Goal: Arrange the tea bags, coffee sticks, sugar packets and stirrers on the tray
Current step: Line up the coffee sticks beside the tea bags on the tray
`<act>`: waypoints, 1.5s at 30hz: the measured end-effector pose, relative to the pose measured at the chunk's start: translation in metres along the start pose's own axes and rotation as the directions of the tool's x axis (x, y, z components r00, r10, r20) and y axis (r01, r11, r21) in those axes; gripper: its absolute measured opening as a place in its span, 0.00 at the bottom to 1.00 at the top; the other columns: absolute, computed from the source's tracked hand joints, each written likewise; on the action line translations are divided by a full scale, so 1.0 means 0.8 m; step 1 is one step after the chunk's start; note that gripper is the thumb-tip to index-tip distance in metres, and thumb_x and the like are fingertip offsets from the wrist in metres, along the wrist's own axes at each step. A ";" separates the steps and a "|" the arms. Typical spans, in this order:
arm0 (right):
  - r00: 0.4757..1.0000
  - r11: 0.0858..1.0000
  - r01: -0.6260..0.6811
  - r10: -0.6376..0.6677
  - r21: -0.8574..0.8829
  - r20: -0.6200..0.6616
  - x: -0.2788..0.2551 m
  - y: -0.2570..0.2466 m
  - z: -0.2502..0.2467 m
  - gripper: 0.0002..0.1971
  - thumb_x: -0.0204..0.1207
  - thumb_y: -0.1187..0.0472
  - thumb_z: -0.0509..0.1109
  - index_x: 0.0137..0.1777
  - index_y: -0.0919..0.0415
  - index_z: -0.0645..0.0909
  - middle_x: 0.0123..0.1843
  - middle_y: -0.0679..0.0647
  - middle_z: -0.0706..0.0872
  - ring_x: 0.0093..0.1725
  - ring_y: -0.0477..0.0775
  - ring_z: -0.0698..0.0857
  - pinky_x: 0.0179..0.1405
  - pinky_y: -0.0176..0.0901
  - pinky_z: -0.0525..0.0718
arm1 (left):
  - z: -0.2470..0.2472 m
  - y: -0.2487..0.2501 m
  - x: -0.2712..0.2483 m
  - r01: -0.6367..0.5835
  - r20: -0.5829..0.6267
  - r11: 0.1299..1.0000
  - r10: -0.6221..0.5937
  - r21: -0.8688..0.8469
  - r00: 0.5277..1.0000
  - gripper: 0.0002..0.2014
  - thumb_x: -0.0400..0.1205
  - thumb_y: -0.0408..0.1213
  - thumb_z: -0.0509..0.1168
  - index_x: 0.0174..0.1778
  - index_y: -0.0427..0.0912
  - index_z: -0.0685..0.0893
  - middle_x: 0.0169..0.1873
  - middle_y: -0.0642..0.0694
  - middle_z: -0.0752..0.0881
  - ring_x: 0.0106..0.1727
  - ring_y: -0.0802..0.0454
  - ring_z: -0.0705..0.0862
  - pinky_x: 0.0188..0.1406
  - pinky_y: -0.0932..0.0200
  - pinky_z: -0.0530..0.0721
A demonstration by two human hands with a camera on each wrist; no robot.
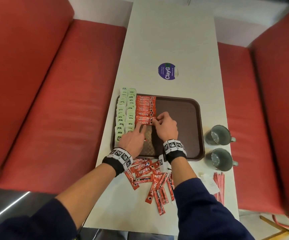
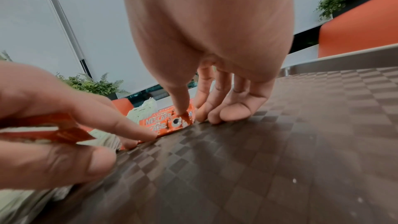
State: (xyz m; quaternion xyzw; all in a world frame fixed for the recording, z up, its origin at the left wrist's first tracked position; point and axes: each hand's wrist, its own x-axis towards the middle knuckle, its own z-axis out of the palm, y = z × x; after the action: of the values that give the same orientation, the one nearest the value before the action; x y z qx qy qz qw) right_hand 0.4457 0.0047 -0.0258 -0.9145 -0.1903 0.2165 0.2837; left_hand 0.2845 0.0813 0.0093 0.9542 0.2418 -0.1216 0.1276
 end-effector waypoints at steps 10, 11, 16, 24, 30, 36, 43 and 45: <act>0.997 0.997 -0.073 0.074 0.036 -0.009 0.015 -0.007 0.005 0.07 0.88 0.46 0.76 0.58 0.47 0.87 0.57 0.49 0.91 0.58 0.55 0.91 0.59 0.59 0.92 | 0.008 0.001 0.006 0.002 -0.029 1.000 -0.001 0.020 1.000 0.36 0.87 0.40 0.72 0.90 0.43 0.66 0.82 0.41 0.67 0.46 0.40 0.90 0.33 0.48 0.78; 0.997 0.996 -0.078 0.078 0.047 -0.002 0.016 -0.007 0.005 0.06 0.88 0.47 0.76 0.57 0.47 0.87 0.56 0.49 0.91 0.57 0.54 0.91 0.58 0.58 0.92 | 0.009 0.001 0.007 0.004 -0.029 1.000 -0.003 0.019 1.000 0.36 0.86 0.40 0.72 0.90 0.43 0.66 0.82 0.40 0.66 0.46 0.40 0.90 0.33 0.48 0.78; 0.996 0.994 -0.087 0.087 0.065 -0.006 0.018 -0.008 0.009 0.05 0.88 0.49 0.75 0.57 0.48 0.87 0.56 0.49 0.91 0.57 0.54 0.90 0.57 0.57 0.92 | 0.011 0.002 0.009 0.012 -0.023 1.000 -0.011 0.019 1.000 0.36 0.86 0.40 0.73 0.90 0.44 0.66 0.82 0.40 0.66 0.47 0.40 0.91 0.34 0.48 0.78; 0.996 0.990 -0.089 0.091 0.113 -0.008 0.023 -0.009 0.012 0.04 0.88 0.53 0.74 0.54 0.48 0.90 0.52 0.48 0.93 0.54 0.53 0.91 0.54 0.53 0.92 | 0.010 0.003 0.010 0.023 -0.045 0.999 -0.022 0.025 0.999 0.34 0.87 0.41 0.72 0.89 0.45 0.68 0.79 0.40 0.68 0.47 0.40 0.91 0.33 0.49 0.76; 0.995 0.990 -0.098 0.097 0.104 0.022 0.025 -0.007 0.017 0.05 0.87 0.52 0.71 0.48 0.44 0.86 0.51 0.46 0.92 0.60 0.58 0.90 0.61 0.61 0.93 | 0.008 0.001 0.012 0.009 -0.054 1.000 -0.009 0.010 0.999 0.31 0.88 0.42 0.71 0.88 0.45 0.70 0.77 0.41 0.69 0.46 0.40 0.91 0.33 0.49 0.79; 0.998 0.979 -0.035 0.046 0.201 -0.050 0.012 -0.009 0.008 0.03 0.89 0.53 0.72 0.53 0.44 0.85 0.49 0.43 0.91 0.55 0.53 0.91 0.60 0.60 0.92 | -0.001 -0.003 0.011 -0.010 -0.052 0.999 0.008 -0.037 0.999 0.31 0.88 0.41 0.71 0.87 0.45 0.70 0.79 0.42 0.69 0.51 0.41 0.90 0.37 0.51 0.77; 0.997 0.923 0.053 -0.028 0.380 -0.070 -0.057 -0.023 -0.038 0.05 0.90 0.56 0.74 0.62 0.51 0.87 0.52 0.41 0.90 0.50 0.36 0.88 0.50 0.34 0.80 | -0.020 -0.003 0.004 0.012 -0.062 0.937 -0.036 -0.349 0.997 0.17 0.90 0.41 0.69 0.74 0.46 0.76 0.66 0.44 0.83 0.51 0.43 0.89 0.43 0.56 0.77; 0.995 0.897 0.086 -0.097 0.434 0.002 -0.090 -0.027 -0.053 0.05 0.90 0.54 0.74 0.62 0.47 0.89 0.55 0.40 0.92 0.55 0.34 0.88 0.54 0.32 0.82 | -0.032 -0.002 -0.007 0.060 0.004 0.808 -0.071 -0.586 0.997 0.13 0.90 0.41 0.70 0.65 0.47 0.74 0.52 0.48 0.87 0.46 0.49 0.88 0.39 0.58 0.76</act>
State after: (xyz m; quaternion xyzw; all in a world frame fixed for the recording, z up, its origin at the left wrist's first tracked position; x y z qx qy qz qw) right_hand 0.4019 -0.0311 0.0399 -0.8161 -0.1835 0.2505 0.4874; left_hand 0.2833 0.0882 0.0350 0.8607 0.3014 -0.0367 0.4087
